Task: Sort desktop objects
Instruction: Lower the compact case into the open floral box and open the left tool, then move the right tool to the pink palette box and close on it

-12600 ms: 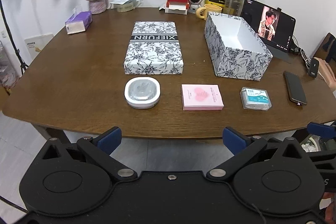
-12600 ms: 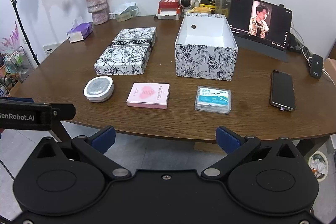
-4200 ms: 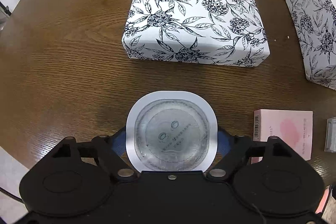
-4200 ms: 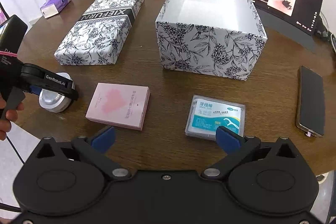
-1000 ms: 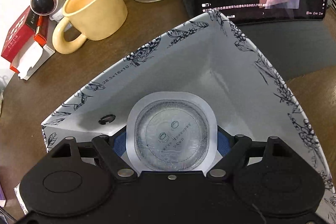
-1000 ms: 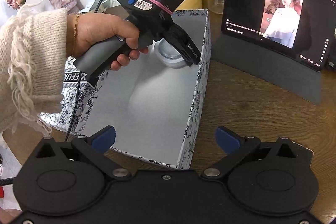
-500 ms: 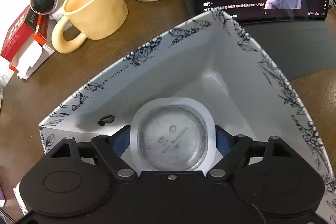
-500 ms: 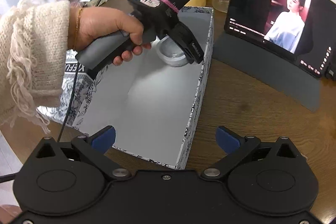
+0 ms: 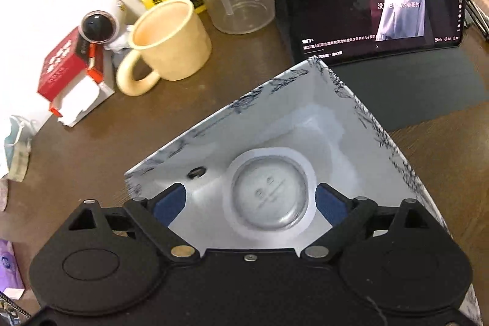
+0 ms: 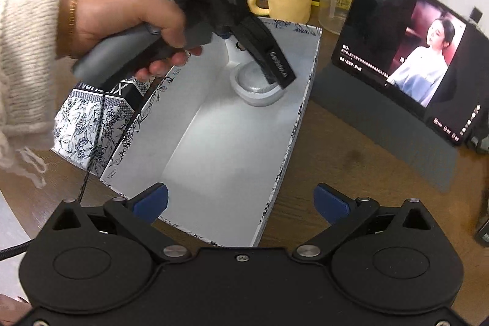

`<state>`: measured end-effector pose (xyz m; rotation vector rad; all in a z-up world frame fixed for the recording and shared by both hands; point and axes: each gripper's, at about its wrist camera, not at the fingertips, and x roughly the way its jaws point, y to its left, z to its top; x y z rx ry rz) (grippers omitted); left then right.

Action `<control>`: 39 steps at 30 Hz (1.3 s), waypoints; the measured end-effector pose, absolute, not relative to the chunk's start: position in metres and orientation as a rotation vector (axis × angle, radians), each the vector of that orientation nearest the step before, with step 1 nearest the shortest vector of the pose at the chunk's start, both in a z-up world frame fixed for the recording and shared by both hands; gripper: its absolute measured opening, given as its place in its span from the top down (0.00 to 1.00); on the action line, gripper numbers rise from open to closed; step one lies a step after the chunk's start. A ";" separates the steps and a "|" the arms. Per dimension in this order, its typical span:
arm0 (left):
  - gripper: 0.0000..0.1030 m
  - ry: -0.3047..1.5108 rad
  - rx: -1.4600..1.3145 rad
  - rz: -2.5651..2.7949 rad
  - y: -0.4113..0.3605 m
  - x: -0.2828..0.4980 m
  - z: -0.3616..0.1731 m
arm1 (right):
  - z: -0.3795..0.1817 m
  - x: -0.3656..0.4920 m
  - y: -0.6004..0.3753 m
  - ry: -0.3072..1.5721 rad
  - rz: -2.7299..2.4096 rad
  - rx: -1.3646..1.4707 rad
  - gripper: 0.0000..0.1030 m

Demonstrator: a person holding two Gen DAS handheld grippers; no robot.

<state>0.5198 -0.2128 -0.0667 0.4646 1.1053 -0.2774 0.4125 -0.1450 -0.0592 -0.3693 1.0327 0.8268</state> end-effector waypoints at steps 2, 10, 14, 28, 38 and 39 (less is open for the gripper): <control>0.07 1.099 0.459 -0.270 -0.207 0.514 -0.060 | -0.057 0.411 -0.144 1.023 0.830 -0.378 0.00; 0.04 1.055 0.414 -0.294 -0.189 0.481 -0.023 | -0.047 0.398 -0.145 0.995 0.855 -0.389 0.00; 0.03 1.019 0.366 -0.289 -0.177 0.462 0.001 | -0.043 0.389 -0.146 0.979 0.860 -0.393 0.00; 0.01 0.949 0.377 -0.277 -0.128 0.360 0.051 | -0.025 0.335 -0.138 0.909 0.907 -0.439 0.00; 0.01 1.000 0.413 -0.222 -0.077 0.282 0.047 | -0.031 0.276 -0.112 0.886 1.027 -0.570 0.00; 0.01 1.004 0.416 -0.214 -0.073 0.274 0.046 | -0.032 0.270 -0.109 0.890 1.047 -0.578 0.00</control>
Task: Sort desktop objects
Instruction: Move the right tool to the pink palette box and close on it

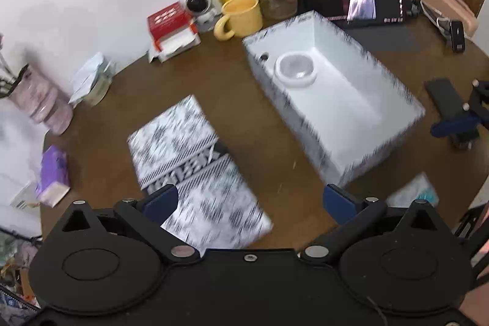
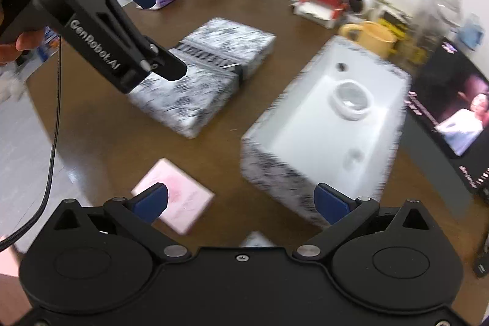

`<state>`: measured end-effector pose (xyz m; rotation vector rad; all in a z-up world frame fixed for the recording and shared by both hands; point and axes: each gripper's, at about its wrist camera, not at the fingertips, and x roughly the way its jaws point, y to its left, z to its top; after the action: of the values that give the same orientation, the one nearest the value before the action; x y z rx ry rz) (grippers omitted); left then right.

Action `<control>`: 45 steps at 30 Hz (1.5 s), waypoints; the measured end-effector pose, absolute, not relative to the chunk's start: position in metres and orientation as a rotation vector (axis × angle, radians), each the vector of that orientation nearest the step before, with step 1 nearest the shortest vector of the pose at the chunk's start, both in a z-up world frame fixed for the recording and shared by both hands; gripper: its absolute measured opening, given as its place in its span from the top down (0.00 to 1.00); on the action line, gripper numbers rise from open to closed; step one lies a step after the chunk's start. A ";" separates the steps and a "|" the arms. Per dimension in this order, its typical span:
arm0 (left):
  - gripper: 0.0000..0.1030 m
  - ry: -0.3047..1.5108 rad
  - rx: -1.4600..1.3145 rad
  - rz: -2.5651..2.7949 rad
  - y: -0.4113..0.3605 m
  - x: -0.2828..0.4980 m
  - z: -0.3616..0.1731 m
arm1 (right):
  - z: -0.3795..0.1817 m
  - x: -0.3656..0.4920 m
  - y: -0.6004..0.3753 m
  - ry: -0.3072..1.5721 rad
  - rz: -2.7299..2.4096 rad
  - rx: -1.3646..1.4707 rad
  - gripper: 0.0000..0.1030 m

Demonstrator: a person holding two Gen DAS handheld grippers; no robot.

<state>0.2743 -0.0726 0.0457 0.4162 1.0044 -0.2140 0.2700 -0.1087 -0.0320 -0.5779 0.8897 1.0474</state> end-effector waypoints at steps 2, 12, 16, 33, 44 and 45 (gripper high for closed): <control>0.01 1.017 0.416 -0.196 -0.065 0.260 0.043 | -0.034 0.259 -0.102 0.889 1.081 -0.598 0.00; 0.01 1.088 0.377 -0.151 -0.033 0.207 0.019 | -0.067 0.220 -0.068 0.854 1.258 -0.770 0.00; 0.01 1.121 0.369 -0.138 -0.023 0.193 0.009 | -0.086 0.212 -0.053 0.836 1.339 -0.871 0.00; 0.01 1.208 0.324 -0.091 -0.007 0.174 -0.019 | -0.159 0.211 0.005 0.854 1.493 -1.283 0.00; 0.01 1.225 0.301 -0.091 -0.008 0.174 -0.024 | -0.176 0.214 0.014 0.873 1.537 -1.423 0.04; 0.01 1.227 0.296 -0.092 -0.007 0.174 -0.025 | -0.176 0.215 0.014 0.884 1.543 -1.427 0.05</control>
<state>0.1742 -0.0073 -0.0247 0.2964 1.2270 -0.0917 0.2151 0.0140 -0.1765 -1.4273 0.8844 1.5426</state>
